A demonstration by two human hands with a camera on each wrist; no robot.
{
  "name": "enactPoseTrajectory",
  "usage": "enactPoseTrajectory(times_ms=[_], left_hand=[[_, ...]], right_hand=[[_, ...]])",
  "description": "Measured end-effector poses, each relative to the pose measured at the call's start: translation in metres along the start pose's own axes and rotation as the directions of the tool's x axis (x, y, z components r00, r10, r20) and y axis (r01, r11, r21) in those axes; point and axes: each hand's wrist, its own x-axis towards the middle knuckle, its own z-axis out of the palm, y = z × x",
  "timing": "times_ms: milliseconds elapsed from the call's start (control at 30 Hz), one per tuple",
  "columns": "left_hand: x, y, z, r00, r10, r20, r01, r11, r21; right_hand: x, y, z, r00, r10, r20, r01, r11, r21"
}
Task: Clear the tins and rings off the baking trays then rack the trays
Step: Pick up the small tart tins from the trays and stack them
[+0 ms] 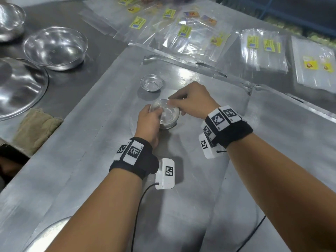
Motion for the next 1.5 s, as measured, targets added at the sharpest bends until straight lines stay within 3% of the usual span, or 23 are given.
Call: enactPoseTrajectory(times_ms=[133, 333, 500, 700, 800, 933, 1033, 1133, 1233, 1500], left_hand=[[0.012, 0.003, -0.009, 0.991, 0.017, -0.133, -0.02, 1.0, -0.024], [0.023, 0.009, -0.017, 0.976, 0.037, -0.214, -0.043, 0.999, -0.023], [0.036, 0.008, -0.024, 0.971, 0.068, -0.229, -0.074, 0.997, -0.016], [0.039, 0.011, -0.027, 0.966, 0.071, -0.249, -0.09, 0.994, -0.066], [0.038, 0.012, -0.027, 0.964, 0.056, -0.261, -0.078, 0.994, -0.073], [0.034, 0.013, -0.027, 0.964, 0.052, -0.261, -0.069, 0.996, -0.054], [0.029, 0.018, -0.024, 0.969, -0.011, -0.247, -0.012, 0.996, -0.092], [0.019, 0.028, -0.019, 0.978, -0.07, -0.194, 0.037, 0.985, -0.17], [0.007, 0.037, -0.012, 0.992, -0.038, -0.123, 0.01, 0.975, -0.221], [-0.044, 0.064, 0.011, 0.998, 0.067, -0.013, -0.068, 0.992, -0.109]], right_hand=[[0.031, -0.004, 0.006, 0.992, 0.111, -0.061, -0.099, 0.98, 0.17], [0.081, -0.013, 0.018, 0.976, 0.199, -0.088, -0.191, 0.977, 0.092], [0.11, -0.018, 0.031, 0.961, 0.251, -0.119, -0.264, 0.957, -0.119], [0.126, -0.007, 0.043, 0.961, 0.268, -0.073, -0.271, 0.962, -0.028], [0.122, -0.008, 0.038, 0.966, 0.228, -0.123, -0.235, 0.971, -0.045], [0.098, -0.023, 0.022, 0.962, 0.208, -0.176, -0.163, 0.957, 0.242], [0.072, -0.04, 0.006, 0.975, 0.141, -0.172, -0.083, 0.948, 0.308], [0.048, -0.053, -0.008, 0.984, 0.065, -0.164, -0.021, 0.966, 0.257], [0.028, -0.062, -0.018, 0.991, -0.025, -0.129, 0.038, 0.994, 0.102], [-0.031, -0.084, -0.038, 0.983, -0.1, -0.154, 0.092, 0.994, -0.058]])
